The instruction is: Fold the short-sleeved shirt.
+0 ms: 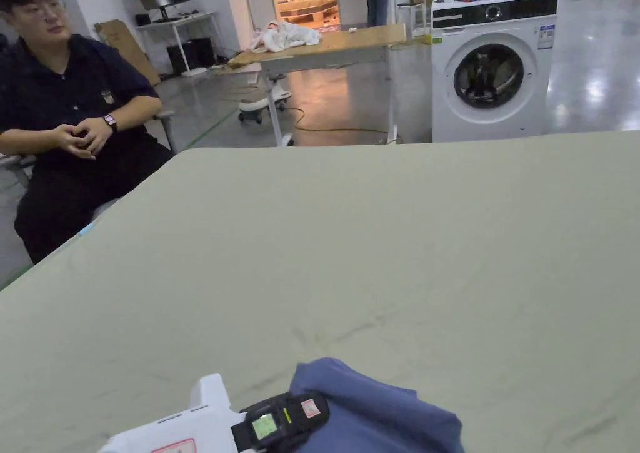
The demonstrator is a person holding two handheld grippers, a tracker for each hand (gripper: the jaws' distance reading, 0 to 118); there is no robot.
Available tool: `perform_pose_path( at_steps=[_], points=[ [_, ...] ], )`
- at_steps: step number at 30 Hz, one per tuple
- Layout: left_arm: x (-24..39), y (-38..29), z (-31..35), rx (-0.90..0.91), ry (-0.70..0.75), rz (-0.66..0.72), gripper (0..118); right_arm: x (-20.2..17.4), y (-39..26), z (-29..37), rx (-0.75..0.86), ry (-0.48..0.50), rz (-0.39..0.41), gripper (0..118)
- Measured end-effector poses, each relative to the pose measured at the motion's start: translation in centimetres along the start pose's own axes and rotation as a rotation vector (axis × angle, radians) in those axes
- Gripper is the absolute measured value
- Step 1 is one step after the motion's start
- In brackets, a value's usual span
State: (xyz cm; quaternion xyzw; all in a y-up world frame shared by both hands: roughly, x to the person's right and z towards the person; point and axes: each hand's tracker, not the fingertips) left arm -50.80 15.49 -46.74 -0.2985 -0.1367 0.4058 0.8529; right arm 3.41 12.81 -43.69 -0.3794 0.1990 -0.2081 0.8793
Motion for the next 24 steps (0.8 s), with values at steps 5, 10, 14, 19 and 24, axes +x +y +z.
perform_pose_path(
  at_steps=[5,10,14,19,24],
  points=[
    [-6.2,7.4,7.2,0.092,0.244,0.019,31,0.5,-0.5,0.6,-0.017,-0.012,0.017,0],
    [-7.1,9.3,9.1,0.153,0.346,0.062,31,0.9,-0.8,0.9,-0.022,-0.036,0.015,0],
    [-8.5,8.6,8.5,0.175,0.375,0.088,36,1.0,-0.6,1.2,-0.021,-0.051,0.021,0],
    [-7.5,7.9,9.6,0.279,0.632,-0.003,80,1.8,-0.5,1.6,-0.012,-0.046,0.002,0],
    [-0.3,4.8,11.6,0.388,0.832,-0.443,57,1.4,0.0,2.1,0.071,-0.078,0.021,0]
  ],
)
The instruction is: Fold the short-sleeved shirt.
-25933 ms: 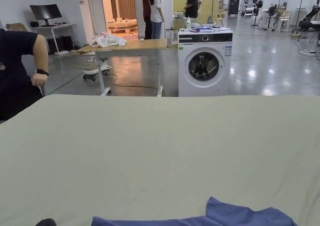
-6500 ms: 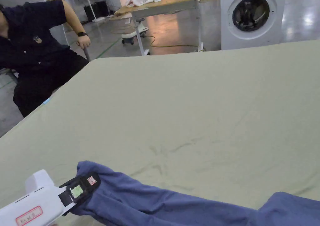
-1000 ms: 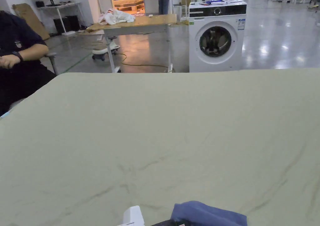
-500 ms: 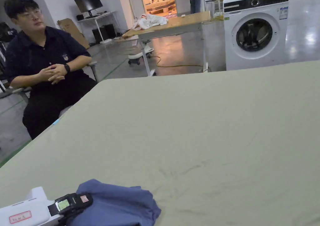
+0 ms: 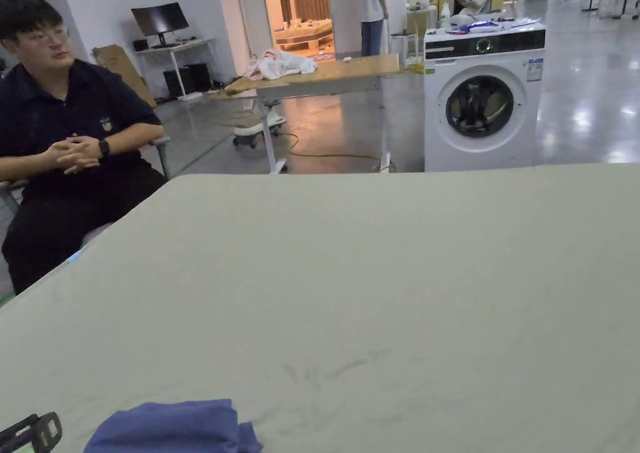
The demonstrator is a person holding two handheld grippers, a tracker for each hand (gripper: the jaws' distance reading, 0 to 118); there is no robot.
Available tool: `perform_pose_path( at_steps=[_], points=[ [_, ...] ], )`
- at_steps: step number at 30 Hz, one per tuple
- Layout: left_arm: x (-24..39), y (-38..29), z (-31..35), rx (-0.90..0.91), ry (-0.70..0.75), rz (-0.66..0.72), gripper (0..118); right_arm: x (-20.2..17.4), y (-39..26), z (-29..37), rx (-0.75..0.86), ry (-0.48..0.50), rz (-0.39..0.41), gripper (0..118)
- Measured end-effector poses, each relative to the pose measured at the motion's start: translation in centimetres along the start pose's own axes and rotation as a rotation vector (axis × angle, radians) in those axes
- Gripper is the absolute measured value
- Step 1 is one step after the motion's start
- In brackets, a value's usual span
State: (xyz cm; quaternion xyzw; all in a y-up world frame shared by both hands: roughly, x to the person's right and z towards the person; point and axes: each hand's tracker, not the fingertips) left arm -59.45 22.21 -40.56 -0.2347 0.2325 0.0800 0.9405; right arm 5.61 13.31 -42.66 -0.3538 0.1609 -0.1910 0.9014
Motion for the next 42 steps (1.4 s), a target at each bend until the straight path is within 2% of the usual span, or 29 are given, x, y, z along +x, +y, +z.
perform_pose_path(
  at_steps=[1,3,5,6,7,12,17,21,25,35,39,42],
  points=[
    [1.6,-0.1,2.3,0.060,-0.024,-0.079,47,-0.3,0.4,0.3,0.027,-0.024,0.019,0],
    [4.6,-0.2,6.0,0.098,-0.045,-0.169,35,-1.0,1.1,1.0,0.083,-0.048,0.061,0],
    [6.8,-0.5,8.6,0.133,-0.060,-0.193,11,-1.3,2.0,2.0,0.139,-0.052,0.099,0],
    [7.9,-1.0,9.9,0.169,-0.089,-0.201,2,-1.5,2.4,2.5,0.161,-0.048,0.114,0],
    [9.0,-1.2,11.3,0.206,-0.128,-0.180,0,-1.7,2.8,3.1,0.189,-0.051,0.135,0],
    [12.9,-2.0,14.9,0.323,-0.174,-0.190,0,-2.7,4.3,6.6,0.317,-0.103,0.246,0],
    [15.9,-1.2,17.1,0.425,-0.261,-0.173,0,-3.9,6.2,9.5,0.464,-0.122,0.293,0],
    [18.9,-1.2,16.6,0.477,-0.295,-0.198,0,-5.2,7.8,9.7,0.538,-0.197,0.390,0],
    [21.3,0.2,16.9,0.531,-0.328,-0.225,0,-6.1,9.4,9.1,0.569,-0.195,0.427,0],
    [24.3,3.2,18.4,0.615,-0.390,-0.256,0,-7.2,12.3,9.9,0.677,-0.199,0.420,0],
    [24.9,3.2,18.7,0.610,-0.414,-0.260,0,-6.7,12.6,10.5,0.712,-0.138,0.346,0],
    [25.0,3.1,18.7,0.598,-0.425,-0.250,0,-6.8,12.7,10.6,0.716,-0.174,0.374,0]
  ],
)
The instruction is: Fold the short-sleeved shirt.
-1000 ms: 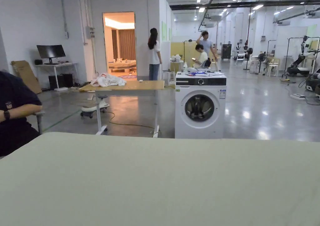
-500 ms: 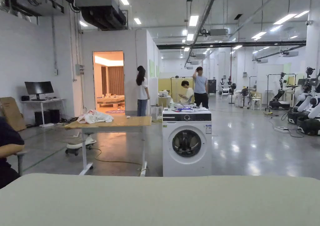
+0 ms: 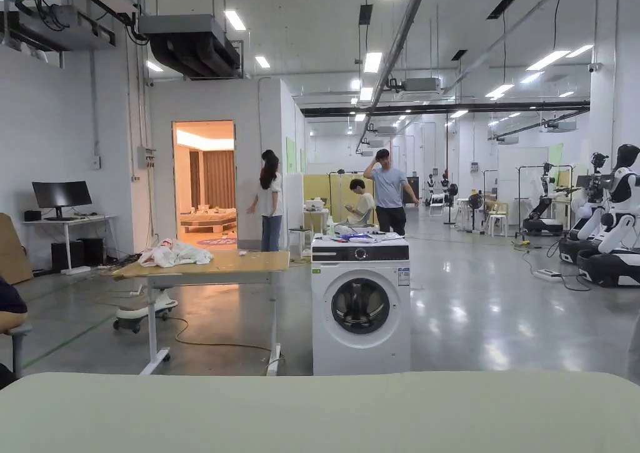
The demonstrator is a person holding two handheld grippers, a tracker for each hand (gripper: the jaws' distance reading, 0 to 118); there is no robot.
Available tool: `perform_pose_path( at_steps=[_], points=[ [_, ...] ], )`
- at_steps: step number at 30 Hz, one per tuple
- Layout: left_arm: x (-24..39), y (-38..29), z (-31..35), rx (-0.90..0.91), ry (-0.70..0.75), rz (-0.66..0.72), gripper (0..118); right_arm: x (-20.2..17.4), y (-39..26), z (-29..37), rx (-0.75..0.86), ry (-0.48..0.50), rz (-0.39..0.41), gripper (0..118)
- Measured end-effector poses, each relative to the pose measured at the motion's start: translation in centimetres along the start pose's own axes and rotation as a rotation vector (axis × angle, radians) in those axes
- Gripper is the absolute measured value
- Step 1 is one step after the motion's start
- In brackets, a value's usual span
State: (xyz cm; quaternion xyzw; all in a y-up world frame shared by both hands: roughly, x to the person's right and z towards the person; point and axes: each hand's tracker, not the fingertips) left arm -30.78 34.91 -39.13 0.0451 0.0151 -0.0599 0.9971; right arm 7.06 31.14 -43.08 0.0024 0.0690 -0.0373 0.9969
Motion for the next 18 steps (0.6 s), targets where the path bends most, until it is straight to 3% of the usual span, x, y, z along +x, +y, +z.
perform_pose_path(
  at_steps=[4,6,8,10,13,15,18],
  points=[
    [0.02,-0.54,-0.13,-0.018,-0.011,-0.001,2,-0.15,0.01,-0.08,-0.005,-0.004,0.016,0],
    [-0.02,-0.61,-0.21,-0.034,-0.013,0.008,7,-0.23,-0.01,-0.20,-0.007,-0.012,0.019,6],
    [-0.10,-0.67,-0.21,-0.037,-0.007,0.021,22,-0.21,0.07,-0.28,-0.009,-0.013,0.020,31],
    [-0.19,-0.72,-0.18,-0.043,-0.005,0.025,53,-0.09,0.15,-0.22,0.005,-0.005,0.014,70],
    [-0.05,-0.73,-0.24,-0.049,0.014,0.004,89,0.13,0.31,0.03,0.033,0.005,-0.001,103],
    [-0.02,-0.74,-0.17,-0.049,0.026,-0.002,95,0.11,0.40,0.12,0.042,0.002,-0.006,112],
    [0.02,-0.68,-0.04,-0.040,0.038,0.014,110,-0.03,0.53,0.38,0.054,0.003,-0.007,116]
  ],
)
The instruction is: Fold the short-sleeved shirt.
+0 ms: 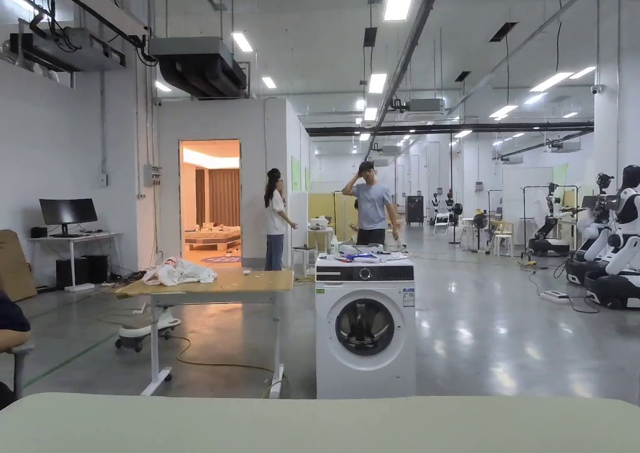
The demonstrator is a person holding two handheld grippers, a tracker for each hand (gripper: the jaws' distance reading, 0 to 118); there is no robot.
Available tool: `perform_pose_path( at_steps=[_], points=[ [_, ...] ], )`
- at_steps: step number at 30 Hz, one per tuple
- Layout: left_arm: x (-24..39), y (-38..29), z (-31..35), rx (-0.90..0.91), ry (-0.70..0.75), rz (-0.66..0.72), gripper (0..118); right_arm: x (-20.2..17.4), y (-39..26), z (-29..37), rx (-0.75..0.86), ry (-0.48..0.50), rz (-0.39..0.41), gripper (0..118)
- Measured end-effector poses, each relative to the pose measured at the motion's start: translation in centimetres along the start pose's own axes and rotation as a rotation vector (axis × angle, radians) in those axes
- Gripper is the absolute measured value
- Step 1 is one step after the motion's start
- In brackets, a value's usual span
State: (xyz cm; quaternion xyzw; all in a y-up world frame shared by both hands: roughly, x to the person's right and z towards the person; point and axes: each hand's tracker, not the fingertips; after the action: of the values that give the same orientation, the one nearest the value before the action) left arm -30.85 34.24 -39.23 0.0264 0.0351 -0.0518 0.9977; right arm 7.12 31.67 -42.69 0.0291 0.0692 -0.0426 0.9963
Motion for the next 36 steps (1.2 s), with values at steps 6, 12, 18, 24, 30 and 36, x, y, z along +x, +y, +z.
perform_pose_path(
  at_steps=[6,12,18,24,30,36],
  points=[
    [-0.2,0.1,0.5,0.015,-0.009,0.030,118,-0.6,-0.2,0.0,-0.002,0.000,0.043,118],
    [-0.5,0.2,0.7,0.010,-0.001,0.024,118,-0.9,-0.3,-0.3,-0.024,-0.006,0.057,118],
    [-0.8,0.2,0.8,0.009,0.015,-0.034,118,-0.9,-0.1,-0.2,-0.027,-0.009,0.058,118],
    [-0.9,0.3,1.0,0.009,-0.012,0.011,118,-0.8,0.8,-0.6,-0.062,-0.006,0.010,118],
    [-0.7,0.7,0.8,0.002,-0.026,0.039,118,-1.5,1.8,-1.0,-0.127,-0.132,-0.095,118],
    [-0.8,0.7,1.0,-0.019,-0.014,0.053,118,-2.0,3.2,-0.5,-0.214,-0.148,-0.235,118]
  ],
)
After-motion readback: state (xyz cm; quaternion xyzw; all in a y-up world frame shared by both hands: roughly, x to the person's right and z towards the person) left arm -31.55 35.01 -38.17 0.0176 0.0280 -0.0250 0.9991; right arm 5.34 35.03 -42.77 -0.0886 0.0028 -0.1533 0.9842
